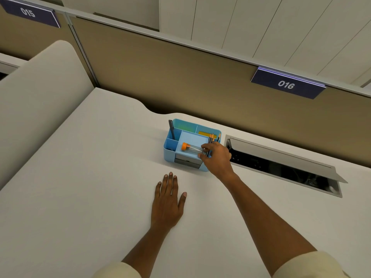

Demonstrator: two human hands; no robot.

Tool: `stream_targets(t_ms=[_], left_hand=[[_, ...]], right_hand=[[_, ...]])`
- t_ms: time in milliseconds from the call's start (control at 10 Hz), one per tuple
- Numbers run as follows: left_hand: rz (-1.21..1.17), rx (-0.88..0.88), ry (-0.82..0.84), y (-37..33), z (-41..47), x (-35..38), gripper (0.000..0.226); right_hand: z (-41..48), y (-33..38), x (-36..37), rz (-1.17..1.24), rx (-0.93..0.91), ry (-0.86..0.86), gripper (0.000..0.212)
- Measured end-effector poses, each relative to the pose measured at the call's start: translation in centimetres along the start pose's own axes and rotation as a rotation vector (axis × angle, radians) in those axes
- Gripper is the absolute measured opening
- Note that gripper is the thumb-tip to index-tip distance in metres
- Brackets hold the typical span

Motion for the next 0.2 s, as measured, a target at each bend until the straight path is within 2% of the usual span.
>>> stream_targets(t_ms=[200], left_hand=[[-0.037,-0.001,-0.029,0.1,-0.2,0.3,0.073]], right_hand=[[-1.3,-0.6,-2.2,0.194,0.006,-0.051,0.044]])
Point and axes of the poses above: each hand's wrist, its own z-axis towards the middle knuckle, its own x-axis out of the palm, y = z × x, the point moved 9 cm from there along z, towards the middle knuckle, and after that the axes turned 7 degrees about x, right-handed, at the moved point
